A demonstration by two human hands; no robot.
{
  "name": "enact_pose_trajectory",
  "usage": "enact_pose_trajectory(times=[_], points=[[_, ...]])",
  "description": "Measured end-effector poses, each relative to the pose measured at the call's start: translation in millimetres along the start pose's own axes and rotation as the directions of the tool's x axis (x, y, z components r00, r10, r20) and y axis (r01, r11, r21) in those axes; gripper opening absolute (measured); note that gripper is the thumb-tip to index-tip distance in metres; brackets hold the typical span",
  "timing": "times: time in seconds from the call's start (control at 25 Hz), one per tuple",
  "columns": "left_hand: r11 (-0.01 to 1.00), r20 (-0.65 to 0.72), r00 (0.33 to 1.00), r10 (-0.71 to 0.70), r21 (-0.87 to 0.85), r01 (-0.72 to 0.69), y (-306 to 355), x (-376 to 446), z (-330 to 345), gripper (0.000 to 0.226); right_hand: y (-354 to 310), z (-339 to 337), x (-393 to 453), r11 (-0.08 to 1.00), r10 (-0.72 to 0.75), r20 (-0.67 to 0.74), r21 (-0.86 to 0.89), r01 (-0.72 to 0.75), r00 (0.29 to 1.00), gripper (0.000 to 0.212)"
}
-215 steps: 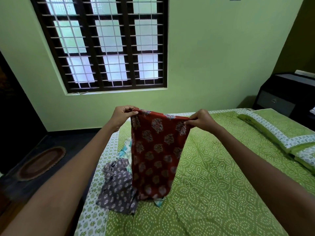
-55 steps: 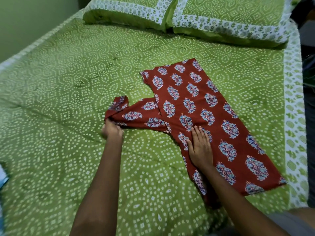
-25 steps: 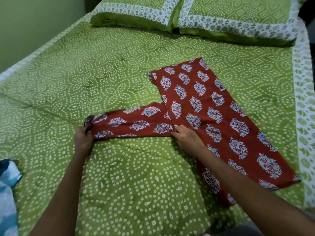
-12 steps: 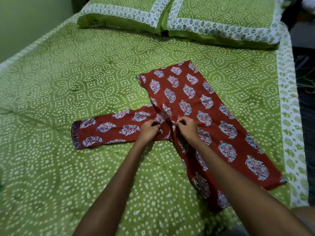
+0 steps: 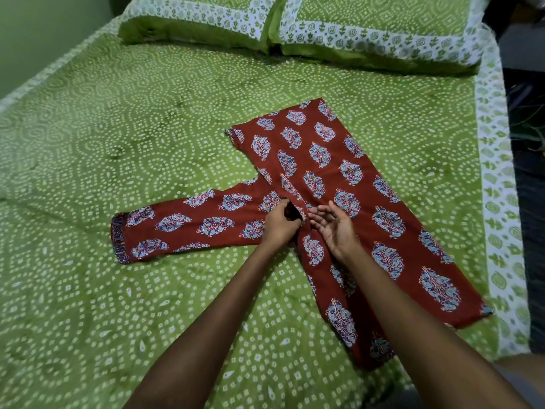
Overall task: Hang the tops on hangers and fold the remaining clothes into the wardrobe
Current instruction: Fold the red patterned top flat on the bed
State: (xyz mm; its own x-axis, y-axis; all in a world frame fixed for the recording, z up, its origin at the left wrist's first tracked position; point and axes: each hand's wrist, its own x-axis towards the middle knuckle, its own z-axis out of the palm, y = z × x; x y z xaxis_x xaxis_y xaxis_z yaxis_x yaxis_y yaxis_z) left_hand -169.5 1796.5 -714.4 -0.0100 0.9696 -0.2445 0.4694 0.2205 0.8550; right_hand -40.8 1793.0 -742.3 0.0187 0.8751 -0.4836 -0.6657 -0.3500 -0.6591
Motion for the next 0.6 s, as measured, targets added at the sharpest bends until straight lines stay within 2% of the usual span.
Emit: enact_pose_trajectory(times=[0.04, 0.08, 0.12, 0.16, 0.2, 0.24, 0.28, 0.36, 0.4, 0.44, 0.48, 0.56, 0.6], points=[[0.998, 0.022, 1.000, 0.021, -0.058, -0.020, 1.8, 0.2, 1.2, 0.036, 1.9, 3.9, -1.6, 0.983, -0.054, 0.003, -0.178, 0.054, 0.999, 0.015], [0.995, 0.045, 0.998, 0.040, -0.095, -0.035, 3.6, 2.9, 0.7, 0.046, 3.8, 8.0, -4.2, 0.912, -0.116, 0.036, -0.391, 0.121, 0.993, 0.008], [0.996, 0.092, 0.994, 0.064, -0.064, -0.059, 5.0, 7.7, -2.1, 0.052, 6.6, 9.8, -4.8, 0.791, -0.171, 0.081, -0.583, 0.186, 0.982, 0.015], [0.995, 0.156, 0.984, 0.089, -0.052, -0.082, 2.4, 14.7, -3.8, 0.055, 8.7, 11.7, -4.1, 0.691, -0.206, 0.105, -0.689, 0.220, 0.973, 0.020], [0.992, 0.224, 0.967, 0.119, -0.068, -0.106, 0.8, 17.7, -7.3, 0.057, 6.5, 14.5, -5.7, 0.648, -0.227, 0.066, -0.735, 0.201, 0.972, 0.019], [0.987, 0.276, 0.951, 0.138, -0.115, -0.110, 0.2, 17.5, -10.5, 0.059, 3.2, 14.4, -5.4, 0.669, -0.240, -0.003, -0.725, 0.163, 0.971, 0.015], [0.984, 0.298, 0.948, 0.112, -0.167, -0.064, 2.5, 13.6, -14.1, 0.062, -2.5, 12.5, -5.0, 0.748, -0.205, -0.108, -0.658, 0.085, 0.973, 0.017], [0.980, 0.210, 0.978, 0.001, -0.194, 0.040, 5.2, 6.2, -20.4, 0.057, -14.6, 8.1, -6.6, 0.957, 0.032, -0.257, -0.271, -0.103, 0.966, 0.019], [0.988, 0.090, 0.994, -0.068, -0.135, 0.080, 2.8, 4.9, -22.1, 0.047, -19.6, 7.2, -8.7, 0.984, 0.134, -0.247, -0.078, -0.157, 0.960, 0.021], [0.985, 0.000, 0.989, -0.149, -0.084, 0.149, -3.1, 2.8, -25.5, 0.033, -23.6, 4.5, -11.0, 0.985, 0.175, -0.226, 0.036, -0.171, 0.958, 0.025], [0.961, -0.003, 0.964, -0.265, -0.082, 0.264, -8.4, -1.1, -30.4, 0.023, -25.2, 2.3, -12.5, 0.981, 0.184, -0.204, 0.104, -0.166, 0.962, 0.028], [0.815, 0.247, 0.826, -0.507, -0.175, 0.553, -9.5, -24.6, -36.7, 0.020, -25.0, 3.0, -16.5, 0.975, 0.176, -0.168, 0.168, -0.147, 0.970, 0.032], [0.749, 0.352, 0.768, -0.535, -0.222, 0.624, -10.5, -35.9, -34.6, 0.020, -23.9, 2.1, -16.0, 0.975, 0.167, -0.160, 0.175, -0.138, 0.973, 0.032]])
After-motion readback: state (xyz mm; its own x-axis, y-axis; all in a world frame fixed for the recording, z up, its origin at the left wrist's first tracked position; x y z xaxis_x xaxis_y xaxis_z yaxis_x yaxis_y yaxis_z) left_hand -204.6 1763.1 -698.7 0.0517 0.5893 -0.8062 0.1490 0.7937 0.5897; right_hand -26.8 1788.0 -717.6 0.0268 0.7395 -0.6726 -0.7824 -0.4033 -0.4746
